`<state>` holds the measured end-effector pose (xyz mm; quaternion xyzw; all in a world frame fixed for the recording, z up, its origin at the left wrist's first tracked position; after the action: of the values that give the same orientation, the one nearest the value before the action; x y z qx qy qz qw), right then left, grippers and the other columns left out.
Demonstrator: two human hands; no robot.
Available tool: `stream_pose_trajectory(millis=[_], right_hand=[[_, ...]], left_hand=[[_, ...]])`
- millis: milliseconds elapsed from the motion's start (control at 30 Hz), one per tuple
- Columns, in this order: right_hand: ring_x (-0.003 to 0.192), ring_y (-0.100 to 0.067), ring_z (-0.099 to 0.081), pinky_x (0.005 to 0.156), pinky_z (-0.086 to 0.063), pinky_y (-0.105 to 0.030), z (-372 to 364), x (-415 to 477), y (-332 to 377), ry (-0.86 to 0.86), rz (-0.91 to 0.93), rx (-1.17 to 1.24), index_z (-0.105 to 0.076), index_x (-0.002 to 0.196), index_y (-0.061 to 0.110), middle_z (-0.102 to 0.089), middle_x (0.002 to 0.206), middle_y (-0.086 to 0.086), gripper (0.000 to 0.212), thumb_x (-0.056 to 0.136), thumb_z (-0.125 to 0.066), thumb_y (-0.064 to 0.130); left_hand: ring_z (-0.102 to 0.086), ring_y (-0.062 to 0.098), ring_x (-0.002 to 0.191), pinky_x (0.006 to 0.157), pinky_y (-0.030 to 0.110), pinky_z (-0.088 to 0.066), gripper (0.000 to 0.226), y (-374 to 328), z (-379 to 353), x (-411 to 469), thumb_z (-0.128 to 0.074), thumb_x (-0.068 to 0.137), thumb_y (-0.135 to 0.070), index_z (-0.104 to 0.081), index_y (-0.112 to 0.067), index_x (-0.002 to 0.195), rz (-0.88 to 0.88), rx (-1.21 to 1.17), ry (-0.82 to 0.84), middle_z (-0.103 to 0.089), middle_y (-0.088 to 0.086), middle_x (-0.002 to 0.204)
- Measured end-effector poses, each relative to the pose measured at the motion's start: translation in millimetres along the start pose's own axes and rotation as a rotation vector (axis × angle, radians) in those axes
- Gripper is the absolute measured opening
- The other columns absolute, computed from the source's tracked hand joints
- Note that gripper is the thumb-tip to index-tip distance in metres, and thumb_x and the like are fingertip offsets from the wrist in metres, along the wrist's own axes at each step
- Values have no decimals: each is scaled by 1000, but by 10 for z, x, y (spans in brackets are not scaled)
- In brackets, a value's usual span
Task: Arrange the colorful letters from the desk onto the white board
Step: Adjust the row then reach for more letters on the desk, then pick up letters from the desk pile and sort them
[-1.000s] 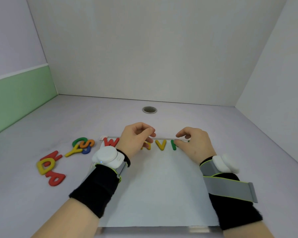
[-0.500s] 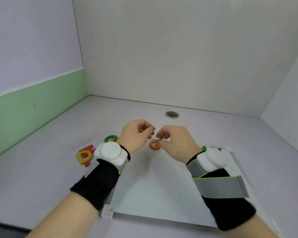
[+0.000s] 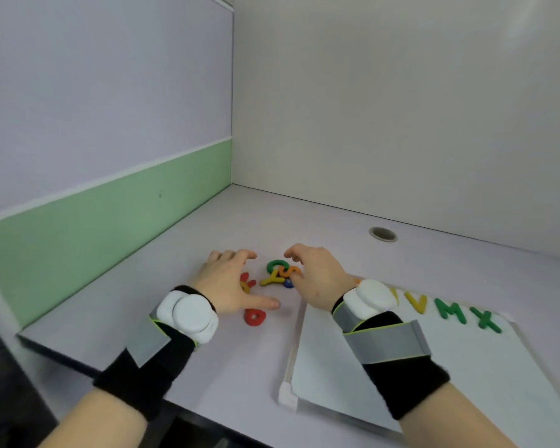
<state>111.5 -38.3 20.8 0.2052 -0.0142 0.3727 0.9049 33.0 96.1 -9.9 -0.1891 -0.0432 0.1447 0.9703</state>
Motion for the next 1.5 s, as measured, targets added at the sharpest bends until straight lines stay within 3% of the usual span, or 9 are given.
stream_pose_trajectory(millis=[100, 200, 333, 467, 733, 1000, 1233, 1367, 1500], right_hand=[[119, -34, -43, 91, -45, -44, -141, 106, 68, 18, 11, -152, -44, 133, 20, -62, 118, -14, 42, 92, -40, 18], [116, -36, -40, 91, -39, -43, -292, 154, 99, 95, 25, -320, -35, 138, 24, -58, 127, -11, 46, 92, -34, 18], [109, -33, -43, 86, -33, -39, -372, 182, 173, 148, 41, -386, -52, 119, 28, -64, 116, -8, 39, 87, -35, 12], [108, -30, -54, 89, -40, -38, -327, 154, 312, 161, 66, -226, -62, 115, 29, -64, 114, -6, 39, 84, -43, 12], [88, -19, -60, 73, -44, -21, -240, 150, 185, 94, -69, 257, -62, 113, 22, -68, 103, -8, 40, 75, -61, 7], [76, -30, -66, 76, -58, -39, -212, 129, 142, 94, -174, 733, -62, 103, 10, -69, 89, -20, 29, 77, -64, -4], [75, -28, -65, 65, -57, -28, -114, 69, 110, 56, -211, 841, -60, 106, 5, -69, 97, -23, 28, 79, -66, -2], [78, -29, -64, 79, -56, -41, -100, 45, 12, 31, -244, 898, -61, 103, 4, -69, 96, -20, 26, 80, -63, -5], [78, -25, -64, 79, -55, -35, -118, 11, 54, 86, -222, 1005, -65, 90, 13, -70, 92, -14, 19, 81, -62, -3]], left_hand=[[-33, 21, 125, 104, 36, -37, 123, 20, -93, -67, -66, 45, -80, -19, -30, 147, -24, 36, 62, -43, -4, 138], [-32, 19, 122, 100, 31, -38, 115, -2, -127, -68, -68, 52, -76, -25, -27, 145, -66, 14, 8, -43, -5, 134], [-35, 17, 117, 93, 26, -41, 94, 44, -99, -10, -69, 62, -68, -38, -23, 139, -68, -89, -88, -45, -4, 127], [-40, 20, 115, 96, 36, -44, 89, 3, -109, 53, -70, 63, -65, -40, -23, 136, -84, -111, -136, -49, -1, 124], [-41, 17, 106, 90, 37, -47, 87, -8, -102, 66, -67, 60, -71, -47, -26, 131, -86, -93, -152, -51, -3, 108], [-42, 20, 96, 85, 33, -45, 58, 3, -119, 74, -71, 62, -64, -59, -19, 97, -98, -152, -163, -45, 0, 95], [-56, 19, 73, 65, 32, -49, 48, -33, -18, 34, -72, 69, -51, -53, -18, 98, -94, -146, -235, -50, -5, 88], [-60, 19, 66, 63, 29, -50, 25, 100, 18, 39, -68, 78, -29, -61, -15, 98, 11, -315, -307, -58, -3, 75], [-64, 16, 49, 40, 26, -51, 11, 190, 32, 23, -64, 86, -20, -64, -17, 96, 86, -591, -363, -60, -7, 73]])
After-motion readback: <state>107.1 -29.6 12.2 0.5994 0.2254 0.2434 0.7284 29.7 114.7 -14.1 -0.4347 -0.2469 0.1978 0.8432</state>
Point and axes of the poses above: each hand's wrist, its own x-axis towards the middle knuckle, its own z-axis out of the back of the hand, y = z × x, the point moved 7 cm from there along x, towards the middle knuckle
